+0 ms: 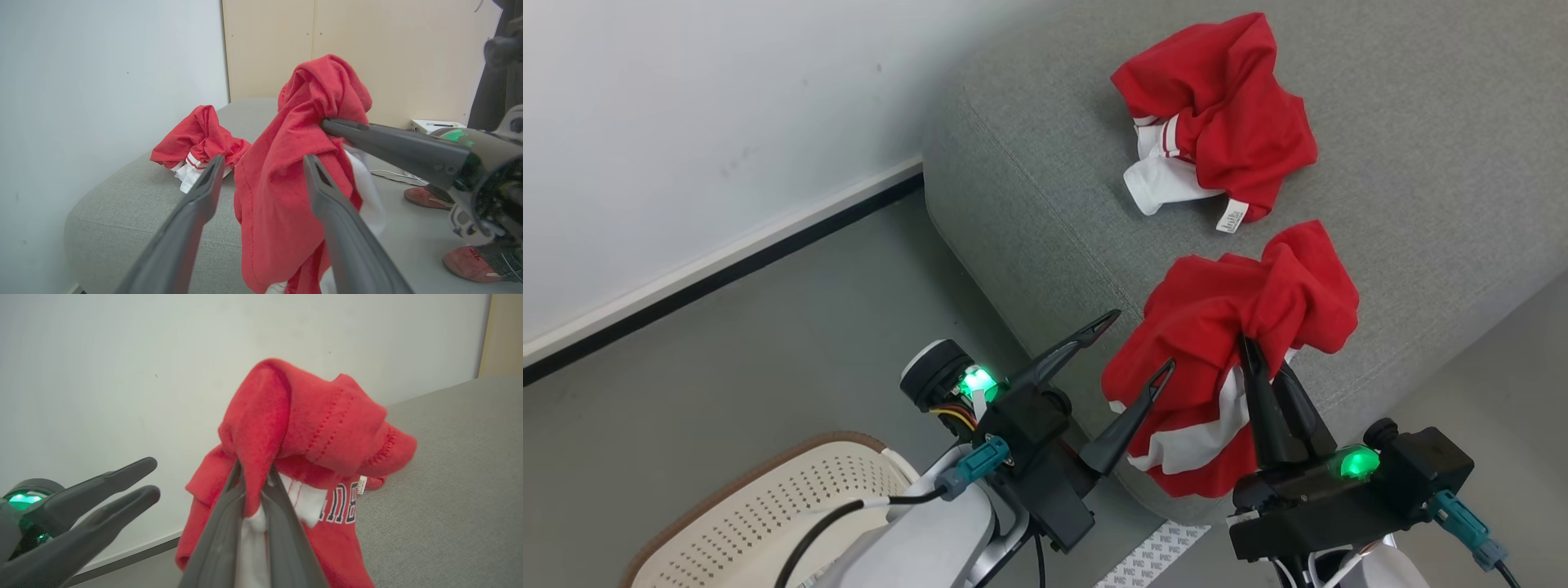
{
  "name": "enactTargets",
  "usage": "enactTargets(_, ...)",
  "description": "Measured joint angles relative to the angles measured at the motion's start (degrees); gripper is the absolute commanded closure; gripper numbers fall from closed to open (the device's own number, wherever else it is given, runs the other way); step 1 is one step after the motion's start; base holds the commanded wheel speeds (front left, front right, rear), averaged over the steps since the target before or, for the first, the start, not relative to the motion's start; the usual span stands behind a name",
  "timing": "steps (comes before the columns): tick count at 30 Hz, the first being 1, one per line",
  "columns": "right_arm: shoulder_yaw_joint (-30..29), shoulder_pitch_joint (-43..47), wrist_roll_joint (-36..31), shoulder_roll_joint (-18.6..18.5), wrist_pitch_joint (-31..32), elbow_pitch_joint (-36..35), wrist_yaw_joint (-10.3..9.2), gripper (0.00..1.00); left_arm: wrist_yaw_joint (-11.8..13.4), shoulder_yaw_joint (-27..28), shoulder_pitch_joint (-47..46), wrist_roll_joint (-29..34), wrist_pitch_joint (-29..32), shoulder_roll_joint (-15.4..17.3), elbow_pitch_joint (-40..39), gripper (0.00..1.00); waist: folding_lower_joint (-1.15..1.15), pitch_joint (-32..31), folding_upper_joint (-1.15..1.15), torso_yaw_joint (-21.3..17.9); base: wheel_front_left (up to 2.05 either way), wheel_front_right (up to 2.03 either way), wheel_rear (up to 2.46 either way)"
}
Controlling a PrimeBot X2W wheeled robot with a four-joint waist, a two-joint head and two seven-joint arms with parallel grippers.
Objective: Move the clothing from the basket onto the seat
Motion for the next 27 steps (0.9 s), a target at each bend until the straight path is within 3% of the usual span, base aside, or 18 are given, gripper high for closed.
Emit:
enactTargets(12, -4.5, -6.5, 0.8, 2.7, 0.0, 1.7, 0.00, 1.00, 0.1, -0.1, -1.6, 0.4, 3.5, 3.5, -1.4, 0.00, -0.01, 5.5, 0.00, -0.1, 0.03, 0.03, 0.03)
enactTargets(21, -11.3, -23.7, 1.4, 3.1, 0.0, 5.4, 0.00, 1.00, 0.1, -0.3, -4.8, 2.9, 8.8, 7.4, -5.7, 0.00, 0.00, 13.5, 0.00, -0.1, 0.00, 0.00, 0.00)
enactTargets(27, -17.2, -38.5, 1.9, -1.4, 0.0, 6.5, 0.00, 1.00, -0.7, -0.7, -8.3, 4.5, 12.1, 9.2, -9.0, 0.00, 0.01, 19.9, 0.00, 0.1, 0.00, 0.00, 0.00)
